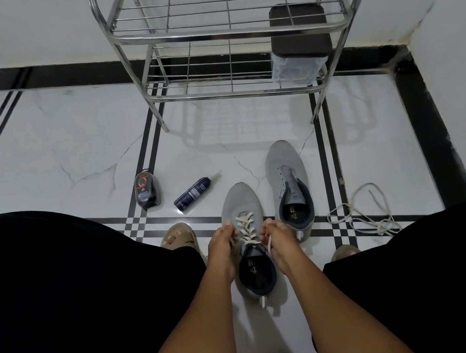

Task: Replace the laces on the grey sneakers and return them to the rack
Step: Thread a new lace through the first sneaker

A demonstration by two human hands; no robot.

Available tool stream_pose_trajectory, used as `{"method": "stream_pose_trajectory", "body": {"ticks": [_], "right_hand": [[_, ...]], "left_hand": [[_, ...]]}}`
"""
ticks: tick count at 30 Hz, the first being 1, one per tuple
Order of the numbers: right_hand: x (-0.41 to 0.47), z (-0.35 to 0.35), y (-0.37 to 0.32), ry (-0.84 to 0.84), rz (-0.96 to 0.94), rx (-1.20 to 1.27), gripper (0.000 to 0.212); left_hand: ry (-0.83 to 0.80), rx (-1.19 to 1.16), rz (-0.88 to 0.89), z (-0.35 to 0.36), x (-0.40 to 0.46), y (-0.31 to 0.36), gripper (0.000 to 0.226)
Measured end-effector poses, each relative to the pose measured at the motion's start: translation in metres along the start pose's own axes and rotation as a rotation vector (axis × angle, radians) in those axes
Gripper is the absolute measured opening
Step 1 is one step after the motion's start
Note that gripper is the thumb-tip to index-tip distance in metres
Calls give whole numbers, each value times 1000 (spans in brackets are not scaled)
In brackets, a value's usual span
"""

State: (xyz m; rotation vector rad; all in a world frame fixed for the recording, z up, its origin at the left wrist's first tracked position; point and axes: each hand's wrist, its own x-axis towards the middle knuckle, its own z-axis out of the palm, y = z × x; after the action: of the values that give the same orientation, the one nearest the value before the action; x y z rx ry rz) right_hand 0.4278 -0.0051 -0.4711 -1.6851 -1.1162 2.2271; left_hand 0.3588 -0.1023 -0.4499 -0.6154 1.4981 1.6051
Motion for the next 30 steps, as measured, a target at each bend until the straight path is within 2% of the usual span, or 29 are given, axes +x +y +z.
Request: {"method": "stream_pose_trajectory", "body": {"ticks": [4,10,16,22,26,30], "right_hand": [[-3,1,0,-84,-34,-37,18],[-2,0,3,-7,-49,6,20],[-4,0,0,-89,-30,-27,19],[-6,-2,-4,-158,16,10,37],[-5,-2,-2,-138,0,44,26],[-4,-3,-2,-97,-18,54,17]], "left_hand": [[-129,-15,35,4,-2,2,14],[-18,-263,-31,-8,2,-10,13],[-164,-14,-6,-2,0,-4,21],[-232,84,25,1,-5,-1,36],[-198,51,49,1,-4,-3,24],[-217,38,54,2,-2,-4,25]]}}
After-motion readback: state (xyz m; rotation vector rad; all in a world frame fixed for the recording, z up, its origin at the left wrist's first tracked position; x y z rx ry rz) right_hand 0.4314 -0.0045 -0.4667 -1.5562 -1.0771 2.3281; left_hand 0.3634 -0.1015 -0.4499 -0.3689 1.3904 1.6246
